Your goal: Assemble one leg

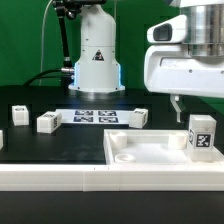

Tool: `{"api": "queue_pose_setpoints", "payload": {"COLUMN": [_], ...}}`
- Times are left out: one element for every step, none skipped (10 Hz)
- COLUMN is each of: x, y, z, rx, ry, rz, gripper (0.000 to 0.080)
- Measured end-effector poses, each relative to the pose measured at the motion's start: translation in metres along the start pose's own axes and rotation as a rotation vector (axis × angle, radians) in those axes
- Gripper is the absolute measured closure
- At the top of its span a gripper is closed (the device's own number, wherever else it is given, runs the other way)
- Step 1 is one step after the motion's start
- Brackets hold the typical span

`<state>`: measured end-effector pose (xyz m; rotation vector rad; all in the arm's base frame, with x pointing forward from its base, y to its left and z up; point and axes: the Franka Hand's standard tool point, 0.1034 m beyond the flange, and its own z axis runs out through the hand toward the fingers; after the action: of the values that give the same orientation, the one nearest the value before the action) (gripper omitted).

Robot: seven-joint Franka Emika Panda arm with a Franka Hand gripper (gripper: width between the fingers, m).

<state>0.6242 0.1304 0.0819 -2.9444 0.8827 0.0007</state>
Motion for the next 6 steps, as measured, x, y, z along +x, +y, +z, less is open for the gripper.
{"api": "queue_pose_setpoints", "payload": {"x": [0.002, 0.004, 0.005, 0.009, 0.013, 0.012], "y": [0.002, 0.004, 0.006, 0.008, 0.013, 0.014], "z": [0.000, 0.001, 0.001, 0.002, 0.003, 0.003], "rx": [-0.009, -0.011, -0.012, -0.008, -0.007, -0.007], "ry": [0.006, 0.006, 0.006, 0.016, 0.021, 0.019], "rz": [-0.119, -0.193, -0.242, -0.344, -0.378, -0.374], "gripper": [0.0150, 0.0150, 0.0150, 0.0150, 0.0150, 0.0150]}}
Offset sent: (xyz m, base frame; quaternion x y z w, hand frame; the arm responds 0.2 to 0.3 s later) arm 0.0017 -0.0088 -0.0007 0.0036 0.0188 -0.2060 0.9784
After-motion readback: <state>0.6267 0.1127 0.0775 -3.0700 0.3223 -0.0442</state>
